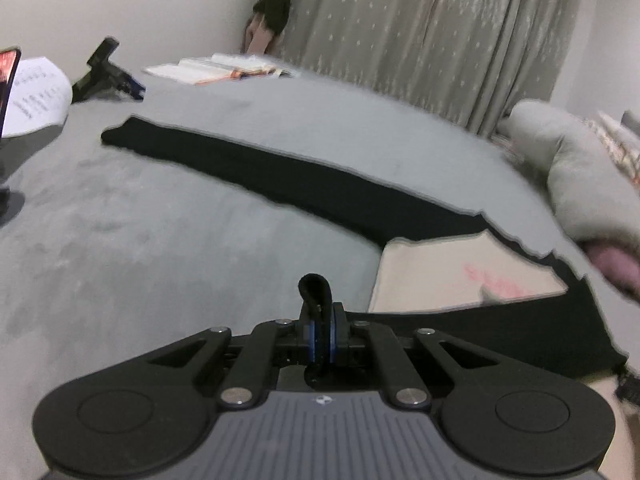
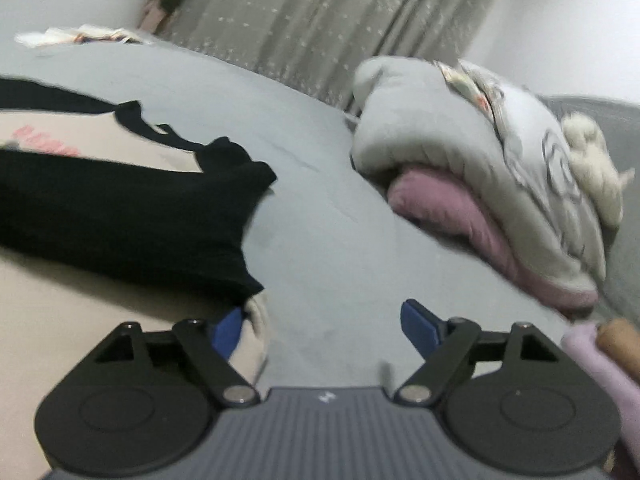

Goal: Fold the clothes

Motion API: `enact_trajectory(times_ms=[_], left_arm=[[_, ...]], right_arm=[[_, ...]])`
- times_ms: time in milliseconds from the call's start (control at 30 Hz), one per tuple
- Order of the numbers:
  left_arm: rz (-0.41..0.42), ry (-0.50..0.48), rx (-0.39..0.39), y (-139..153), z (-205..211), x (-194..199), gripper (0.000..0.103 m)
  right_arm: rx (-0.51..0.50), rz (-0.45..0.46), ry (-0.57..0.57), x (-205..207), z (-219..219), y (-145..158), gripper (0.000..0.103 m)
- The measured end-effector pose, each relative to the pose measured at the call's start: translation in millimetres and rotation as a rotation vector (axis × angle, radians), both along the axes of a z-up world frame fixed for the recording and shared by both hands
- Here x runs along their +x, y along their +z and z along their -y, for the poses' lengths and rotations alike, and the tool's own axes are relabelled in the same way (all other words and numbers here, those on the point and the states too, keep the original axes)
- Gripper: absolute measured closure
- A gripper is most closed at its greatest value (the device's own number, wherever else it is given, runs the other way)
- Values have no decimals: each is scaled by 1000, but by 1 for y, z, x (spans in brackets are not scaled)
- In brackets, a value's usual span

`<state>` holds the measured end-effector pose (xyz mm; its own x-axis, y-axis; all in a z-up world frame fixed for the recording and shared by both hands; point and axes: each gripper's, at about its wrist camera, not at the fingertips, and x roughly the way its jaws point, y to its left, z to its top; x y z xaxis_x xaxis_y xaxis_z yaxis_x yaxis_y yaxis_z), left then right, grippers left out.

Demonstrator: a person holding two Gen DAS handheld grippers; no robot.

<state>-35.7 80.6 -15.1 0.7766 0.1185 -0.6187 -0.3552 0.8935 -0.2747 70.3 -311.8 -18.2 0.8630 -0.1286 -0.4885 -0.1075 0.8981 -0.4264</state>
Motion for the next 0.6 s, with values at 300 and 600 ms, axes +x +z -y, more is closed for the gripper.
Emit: enact_trajectory(times_ms=[300, 600], left_arm=[[32, -35, -39, 2, 1, -5, 99], [11, -51, -78, 0, -2, -4, 99]], right_arm=[[-195, 78, 225, -22, -29, -11, 68], [-343, 164, 351, -34, -40, -19, 76]])
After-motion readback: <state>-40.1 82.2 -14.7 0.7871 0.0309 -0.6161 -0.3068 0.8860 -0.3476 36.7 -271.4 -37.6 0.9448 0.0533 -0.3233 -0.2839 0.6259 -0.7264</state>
